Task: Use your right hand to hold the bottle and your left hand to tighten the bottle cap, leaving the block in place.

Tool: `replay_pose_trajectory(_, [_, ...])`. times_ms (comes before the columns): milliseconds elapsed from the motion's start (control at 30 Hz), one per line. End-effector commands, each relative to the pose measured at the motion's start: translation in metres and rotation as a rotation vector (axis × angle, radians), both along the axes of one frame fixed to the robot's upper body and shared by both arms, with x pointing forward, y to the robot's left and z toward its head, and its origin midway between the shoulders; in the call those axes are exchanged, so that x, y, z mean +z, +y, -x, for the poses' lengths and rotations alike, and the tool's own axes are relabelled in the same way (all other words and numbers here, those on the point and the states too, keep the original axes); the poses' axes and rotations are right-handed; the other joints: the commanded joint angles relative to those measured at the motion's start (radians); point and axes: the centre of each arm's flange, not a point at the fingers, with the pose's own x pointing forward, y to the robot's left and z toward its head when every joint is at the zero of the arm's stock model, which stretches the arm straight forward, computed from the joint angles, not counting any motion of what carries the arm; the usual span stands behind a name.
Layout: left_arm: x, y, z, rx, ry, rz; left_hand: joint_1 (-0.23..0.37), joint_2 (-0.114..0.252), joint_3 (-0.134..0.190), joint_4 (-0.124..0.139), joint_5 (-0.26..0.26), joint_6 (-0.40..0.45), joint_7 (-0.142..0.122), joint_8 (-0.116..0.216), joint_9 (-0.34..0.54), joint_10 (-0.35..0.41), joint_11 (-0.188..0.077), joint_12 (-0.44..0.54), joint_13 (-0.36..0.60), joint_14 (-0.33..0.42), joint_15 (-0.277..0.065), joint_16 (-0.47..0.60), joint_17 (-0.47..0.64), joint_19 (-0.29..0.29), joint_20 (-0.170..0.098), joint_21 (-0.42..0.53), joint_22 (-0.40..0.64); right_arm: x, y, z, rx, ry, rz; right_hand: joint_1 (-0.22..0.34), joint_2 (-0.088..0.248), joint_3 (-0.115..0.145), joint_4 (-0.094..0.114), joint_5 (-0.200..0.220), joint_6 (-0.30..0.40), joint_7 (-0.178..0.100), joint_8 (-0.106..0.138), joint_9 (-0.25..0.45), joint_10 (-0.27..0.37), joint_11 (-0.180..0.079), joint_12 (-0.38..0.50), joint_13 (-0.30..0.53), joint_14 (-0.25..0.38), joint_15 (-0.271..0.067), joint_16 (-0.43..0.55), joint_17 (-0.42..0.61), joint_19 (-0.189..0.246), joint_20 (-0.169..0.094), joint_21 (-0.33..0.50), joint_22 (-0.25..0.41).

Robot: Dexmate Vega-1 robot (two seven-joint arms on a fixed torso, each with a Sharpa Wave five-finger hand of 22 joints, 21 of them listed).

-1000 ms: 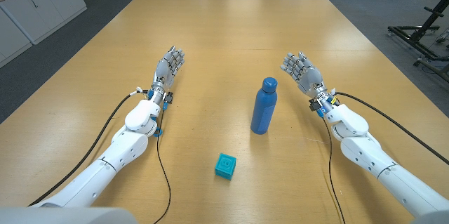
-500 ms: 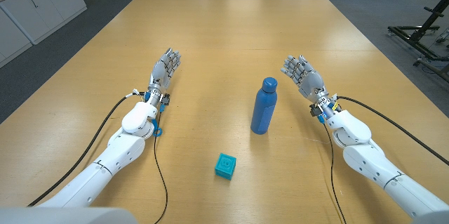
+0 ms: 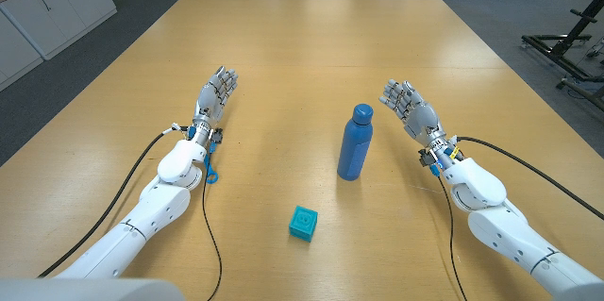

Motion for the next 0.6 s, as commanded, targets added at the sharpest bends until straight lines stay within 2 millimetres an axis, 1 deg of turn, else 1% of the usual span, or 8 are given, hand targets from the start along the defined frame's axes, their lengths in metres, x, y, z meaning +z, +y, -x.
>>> replay_pose_trajectory(33, [-0.001, 0.002, 0.001, -0.001, -0.008, 0.011, 0.009, 0.005, 0.009, 0.002, 0.004, 0.012, -0.001, 0.01, 0.002, 0.012, -0.001, 0.008, 0.0, 0.011, 0.0, 0.01, 0.001, 0.01, -0.011, 0.006, 0.003, -0.012, 0.001, 0.02, -0.021, 0.015, 0.011, 0.006, -0.01, 0.002, -0.007, 0.007, -0.001, 0.048, 0.004, 0.0, 0.001, 0.004, 0.004, 0.002, 0.003, 0.0, 0.007, 0.002, 0.007, 0.002, 0.0, 0.004])
replay_pose_trajectory(167, [0.0, 0.002, 0.001, -0.007, -0.003, 0.001, 0.01, 0.006, 0.009, 0.002, 0.004, 0.013, -0.002, 0.01, 0.002, 0.011, -0.002, 0.007, 0.0, 0.011, 0.0, 0.01, 0.001, 0.01, -0.011, 0.006, 0.003, -0.018, 0.003, 0.025, -0.02, 0.024, 0.008, 0.008, -0.01, 0.003, -0.009, 0.008, 0.0, 0.047, 0.005, 0.0, 0.003, 0.003, 0.005, 0.002, 0.005, 0.0, 0.009, 0.001, 0.008, 0.004, -0.001, 0.004])
replay_pose_trajectory(267, [-0.001, 0.002, -0.001, -0.01, 0.002, 0.003, 0.01, 0.007, 0.01, 0.002, 0.003, 0.013, -0.005, 0.01, 0.002, 0.013, -0.008, 0.007, 0.0, 0.013, -0.002, 0.01, 0.001, 0.011, -0.011, 0.006, 0.003, -0.023, 0.005, 0.028, -0.018, 0.023, -0.004, 0.009, -0.01, 0.003, -0.01, 0.008, 0.001, 0.047, 0.005, 0.0, 0.005, 0.003, 0.007, 0.002, 0.009, 0.0, 0.01, 0.001, 0.009, 0.004, -0.002, 0.004])
replay_pose_trajectory(300, [-0.001, 0.002, -0.001, -0.011, 0.003, 0.006, 0.011, 0.009, 0.01, 0.002, 0.003, 0.014, -0.008, 0.009, 0.002, 0.014, -0.013, 0.006, 0.0, 0.014, -0.01, 0.009, 0.001, 0.012, -0.014, 0.006, 0.003, -0.024, 0.006, 0.03, -0.018, 0.021, -0.005, 0.01, -0.01, 0.003, -0.011, 0.008, 0.001, 0.047, 0.005, 0.0, 0.005, 0.004, 0.007, 0.002, 0.01, 0.003, 0.011, 0.001, 0.009, 0.004, -0.002, 0.004])
replay_pose_trajectory(367, [-0.002, 0.001, -0.002, -0.013, 0.005, 0.005, 0.011, 0.01, 0.011, 0.002, 0.003, 0.015, -0.01, 0.009, 0.002, 0.017, -0.021, 0.007, 0.0, 0.016, -0.013, 0.009, 0.001, 0.014, -0.015, 0.006, 0.003, -0.026, 0.006, 0.033, -0.023, 0.018, -0.008, 0.011, -0.01, 0.004, -0.011, 0.008, 0.003, 0.047, 0.006, 0.0, 0.007, 0.005, 0.008, 0.002, 0.01, 0.003, 0.011, 0.0, 0.009, 0.004, -0.002, 0.004])
replay_pose_trajectory(600, [0.003, -0.002, -0.003, -0.021, 0.002, -0.009, 0.011, 0.011, 0.011, 0.002, 0.003, 0.018, -0.015, 0.009, 0.003, 0.02, -0.019, 0.007, 0.0, 0.019, -0.015, 0.009, 0.001, 0.015, -0.017, 0.006, 0.003, -0.034, 0.004, 0.046, -0.05, 0.016, 0.0, 0.015, -0.01, 0.005, -0.015, 0.009, 0.004, 0.046, 0.008, 0.0, 0.007, 0.005, 0.008, 0.002, 0.011, 0.004, 0.012, -0.001, 0.011, 0.004, -0.004, 0.004])
